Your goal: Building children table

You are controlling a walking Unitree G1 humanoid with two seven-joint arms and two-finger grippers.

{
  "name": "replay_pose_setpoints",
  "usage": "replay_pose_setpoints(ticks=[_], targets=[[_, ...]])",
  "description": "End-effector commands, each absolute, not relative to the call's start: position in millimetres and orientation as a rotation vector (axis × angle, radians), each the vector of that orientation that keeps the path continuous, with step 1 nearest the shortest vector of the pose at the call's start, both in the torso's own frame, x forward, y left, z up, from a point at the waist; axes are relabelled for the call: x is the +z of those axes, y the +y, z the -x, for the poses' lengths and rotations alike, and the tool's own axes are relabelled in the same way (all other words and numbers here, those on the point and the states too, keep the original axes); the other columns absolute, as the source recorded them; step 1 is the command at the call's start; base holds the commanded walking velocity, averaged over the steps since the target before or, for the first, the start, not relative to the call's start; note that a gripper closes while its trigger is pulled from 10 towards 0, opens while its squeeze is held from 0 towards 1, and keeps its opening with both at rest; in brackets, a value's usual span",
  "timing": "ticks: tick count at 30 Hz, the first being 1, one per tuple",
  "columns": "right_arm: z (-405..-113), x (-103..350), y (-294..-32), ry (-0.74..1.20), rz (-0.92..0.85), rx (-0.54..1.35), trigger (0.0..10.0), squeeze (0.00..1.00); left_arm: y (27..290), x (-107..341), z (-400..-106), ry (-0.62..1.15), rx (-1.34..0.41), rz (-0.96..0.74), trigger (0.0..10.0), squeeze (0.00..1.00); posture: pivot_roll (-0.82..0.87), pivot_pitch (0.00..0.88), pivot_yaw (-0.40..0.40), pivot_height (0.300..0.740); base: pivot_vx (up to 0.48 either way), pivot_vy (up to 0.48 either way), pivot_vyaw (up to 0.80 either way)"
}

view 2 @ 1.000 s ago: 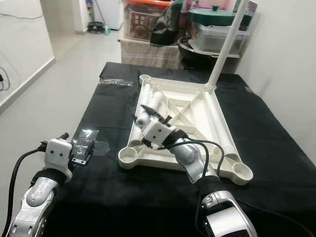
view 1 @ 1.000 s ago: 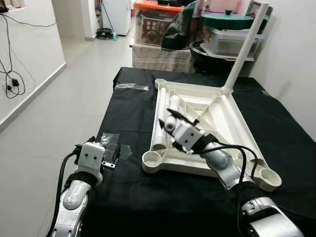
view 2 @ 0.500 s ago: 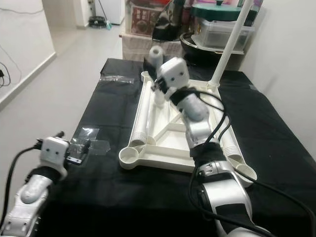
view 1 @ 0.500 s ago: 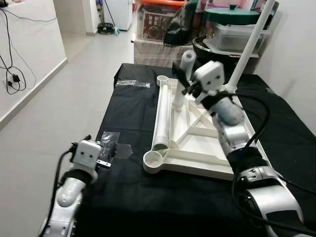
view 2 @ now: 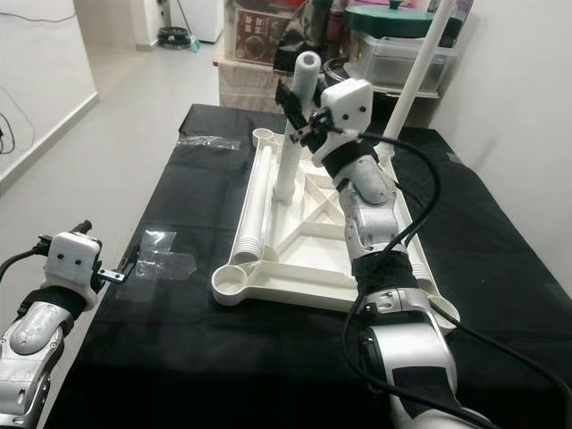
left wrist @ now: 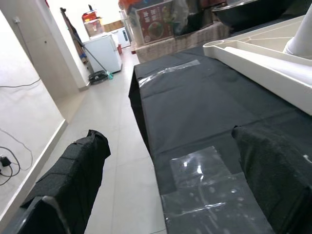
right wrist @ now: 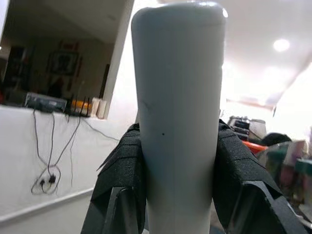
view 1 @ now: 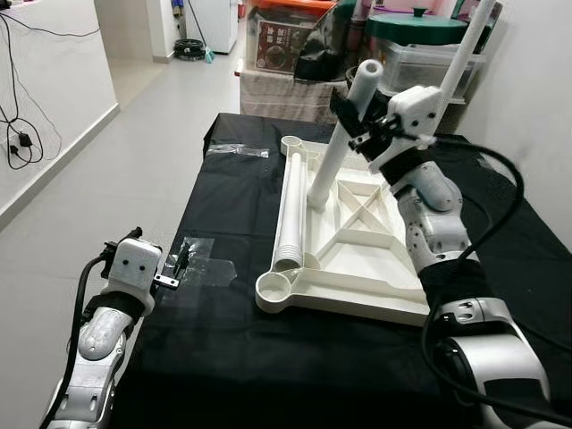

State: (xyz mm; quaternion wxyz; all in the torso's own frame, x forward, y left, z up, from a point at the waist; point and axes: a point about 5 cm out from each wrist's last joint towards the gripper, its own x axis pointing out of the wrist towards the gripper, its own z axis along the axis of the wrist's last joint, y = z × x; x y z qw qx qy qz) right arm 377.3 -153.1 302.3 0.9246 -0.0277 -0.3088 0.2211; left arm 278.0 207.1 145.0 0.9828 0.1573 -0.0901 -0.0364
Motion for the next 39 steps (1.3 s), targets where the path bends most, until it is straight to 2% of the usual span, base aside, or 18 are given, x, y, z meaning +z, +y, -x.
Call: replay_pose_setpoints(ticks=[1, 7, 10, 18, 25, 30, 33, 39], targets=[[-377, 307, -149, -0.636, 0.003, 0.481, 0.0, 0.00, 205, 142, -279, -0.173, -0.092, -0.316, 10.0, 0.00, 0.06, 0.000, -0.098, 0.740, 0.000, 0.000, 0.00], [-375, 326, -152, -0.660, -0.022, 0.532, 0.0, 0.00, 207, 144, -281, -0.170, -0.119, -0.322, 10.0, 0.00, 0.06, 0.000, -0.093, 0.740, 0.000, 0.000, 0.00], [-370, 359, -161, -0.723, -0.012, 0.570, 0.0, 0.00, 211, 149, -283, -0.170, -0.158, -0.332, 10.0, 0.00, 0.06, 0.000, -0.091, 0.740, 0.000, 0.000, 0.00], [-362, 389, -164, -0.781, -0.039, 0.640, 0.0, 0.00, 211, 154, -284, -0.154, -0.253, -0.287, 10.0, 0.00, 0.06, 0.000, -0.087, 0.740, 0.000, 0.000, 0.00], [-347, 403, -153, -0.771, -0.125, 0.809, 0.0, 0.00, 204, 157, -280, -0.132, -0.414, -0.269, 10.0, 0.00, 0.06, 0.000, -0.084, 0.740, 0.000, 0.000, 0.00], [-345, 404, -150, -0.755, -0.146, 0.851, 0.0, 0.00, 203, 160, -280, -0.139, -0.434, -0.266, 10.0, 0.00, 0.06, 0.000, -0.084, 0.740, 0.000, 0.000, 0.00], [-334, 391, -127, -0.685, -0.141, 1.042, 0.0, 0.00, 214, 176, -282, -0.151, -0.493, -0.309, 10.0, 0.00, 0.06, 0.000, -0.083, 0.740, 0.000, 0.000, 0.00], [-325, 383, -113, -0.647, -0.138, 1.151, 0.0, 0.00, 221, 183, -285, -0.160, -0.498, -0.335, 10.0, 0.00, 0.05, 0.000, -0.079, 0.740, 0.000, 0.000, 0.00]])
